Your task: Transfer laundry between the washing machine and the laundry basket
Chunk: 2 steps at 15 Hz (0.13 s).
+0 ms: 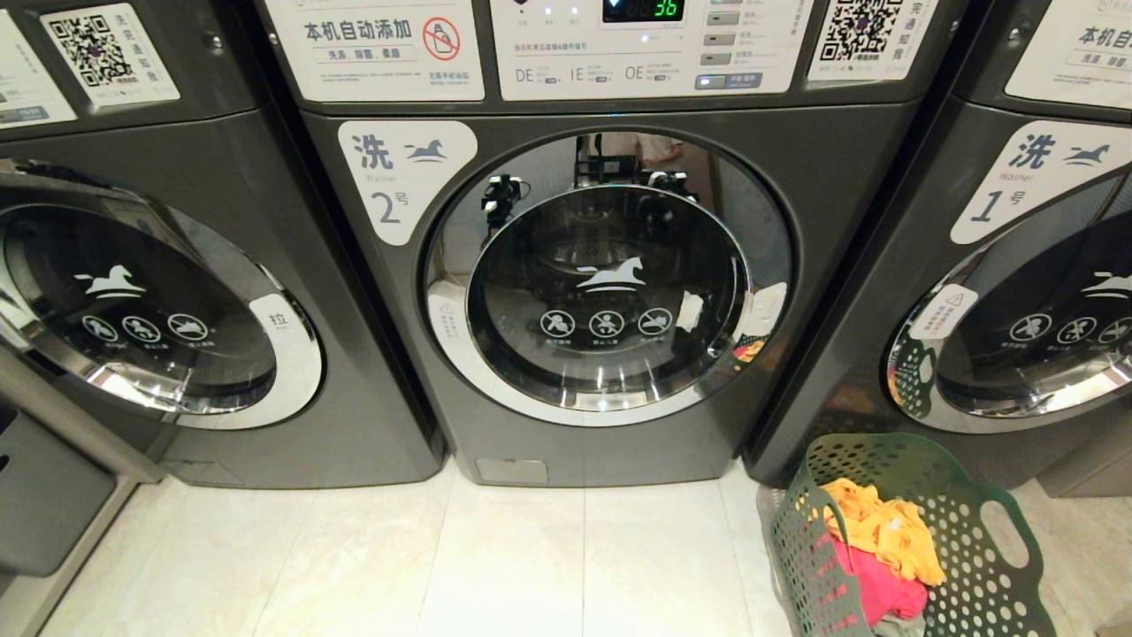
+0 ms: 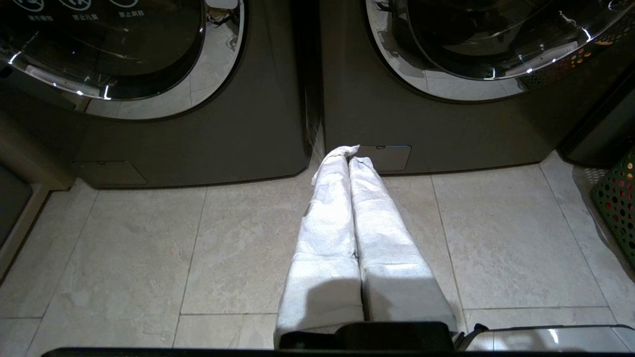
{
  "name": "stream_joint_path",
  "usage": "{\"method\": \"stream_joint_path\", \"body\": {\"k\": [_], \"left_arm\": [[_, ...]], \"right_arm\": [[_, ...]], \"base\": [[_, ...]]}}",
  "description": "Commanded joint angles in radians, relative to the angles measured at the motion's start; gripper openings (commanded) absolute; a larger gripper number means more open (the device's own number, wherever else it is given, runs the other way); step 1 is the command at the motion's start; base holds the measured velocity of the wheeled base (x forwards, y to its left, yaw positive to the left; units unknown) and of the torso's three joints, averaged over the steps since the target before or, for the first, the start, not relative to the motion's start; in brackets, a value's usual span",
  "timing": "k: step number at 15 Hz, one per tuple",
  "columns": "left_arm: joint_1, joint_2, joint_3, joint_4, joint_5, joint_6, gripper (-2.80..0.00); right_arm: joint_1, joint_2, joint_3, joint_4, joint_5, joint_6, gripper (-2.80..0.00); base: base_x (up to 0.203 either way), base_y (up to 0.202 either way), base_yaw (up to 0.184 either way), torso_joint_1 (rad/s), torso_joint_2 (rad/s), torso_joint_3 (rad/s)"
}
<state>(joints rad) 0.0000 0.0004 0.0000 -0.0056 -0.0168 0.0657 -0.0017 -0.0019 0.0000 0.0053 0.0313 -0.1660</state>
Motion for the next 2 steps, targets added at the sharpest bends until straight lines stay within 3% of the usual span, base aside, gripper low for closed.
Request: {"method": "stream_joint_path", "body": {"k": [1, 2], "left_arm": [[0.000, 0.000, 0.003, -0.001, 0.000, 0.000, -2.80], [0.000, 0.000, 0.003, -0.001, 0.000, 0.000, -2.80]], "right_arm": [[0.000, 0.002, 0.000, 0.001, -0.002, 0.003, -2.80], [0.000, 0.002, 0.000, 0.001, -0.002, 0.015, -2.80]], "base": [[0.000, 0.000, 0.000, 0.000, 0.00, 0.000], [0.000, 0.000, 0.000, 0.000, 0.00, 0.000]]}}
